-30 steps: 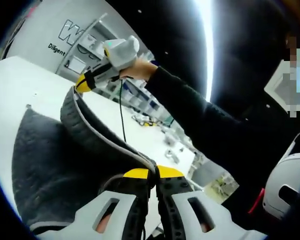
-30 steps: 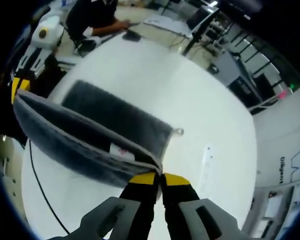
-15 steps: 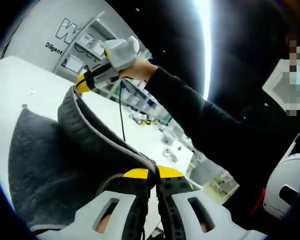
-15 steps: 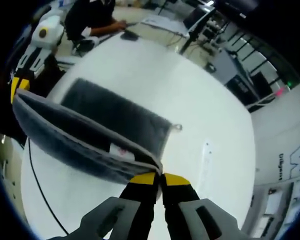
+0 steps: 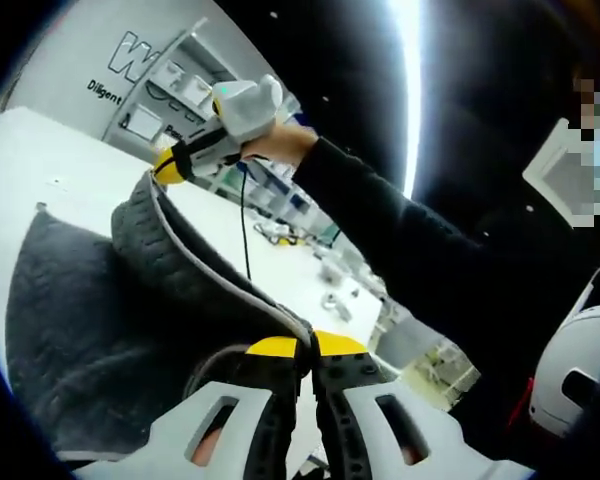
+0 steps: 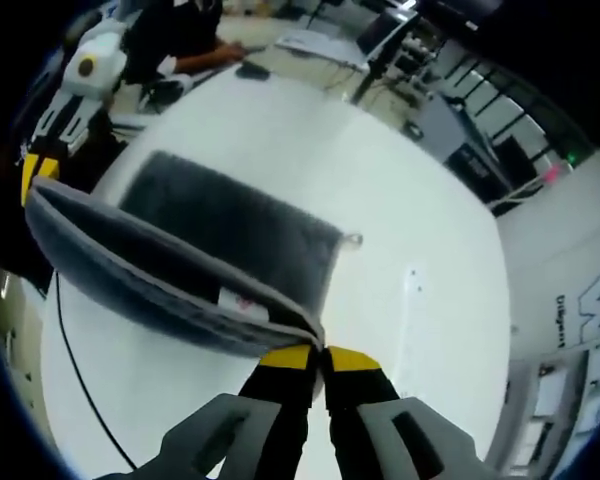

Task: Open the folded towel by lifting each exposed corner and separating the folded layers until the towel lies flat within the target outline without major curled edges

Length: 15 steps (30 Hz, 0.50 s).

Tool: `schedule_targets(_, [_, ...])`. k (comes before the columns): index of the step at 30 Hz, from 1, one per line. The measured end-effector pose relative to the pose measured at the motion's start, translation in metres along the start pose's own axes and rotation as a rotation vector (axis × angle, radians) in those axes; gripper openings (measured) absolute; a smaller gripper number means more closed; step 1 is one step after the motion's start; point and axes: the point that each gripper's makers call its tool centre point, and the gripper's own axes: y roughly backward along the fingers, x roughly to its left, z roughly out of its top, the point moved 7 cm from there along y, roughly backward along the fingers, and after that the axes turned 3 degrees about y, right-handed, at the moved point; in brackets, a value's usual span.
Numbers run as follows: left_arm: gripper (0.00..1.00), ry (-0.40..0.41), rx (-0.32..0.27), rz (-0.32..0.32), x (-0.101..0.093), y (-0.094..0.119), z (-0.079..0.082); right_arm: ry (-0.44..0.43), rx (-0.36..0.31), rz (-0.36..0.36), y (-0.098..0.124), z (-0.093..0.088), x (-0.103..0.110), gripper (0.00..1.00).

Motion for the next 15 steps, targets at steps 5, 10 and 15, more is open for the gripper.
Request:
schedule_targets(5, [0.02,-0.001,0.007,-0.008,0.000,-0.003,0.000,-0.007,-0.001,-0.008,0.002,-0.005,0.002,0.00])
schedule_targets(10, [0.02,0.002,0.016,-0.015,-0.001,-0.006,-0.003,-0.011,-0.002,-0.013,0.003,-0.008,0.004,0.00])
schedule_targets(15, [0.02,0.002,0.023,-0.018,-0.003,-0.008,-0.006,-0.020,-0.001,-0.017,0.003,-0.013,0.008,0.00])
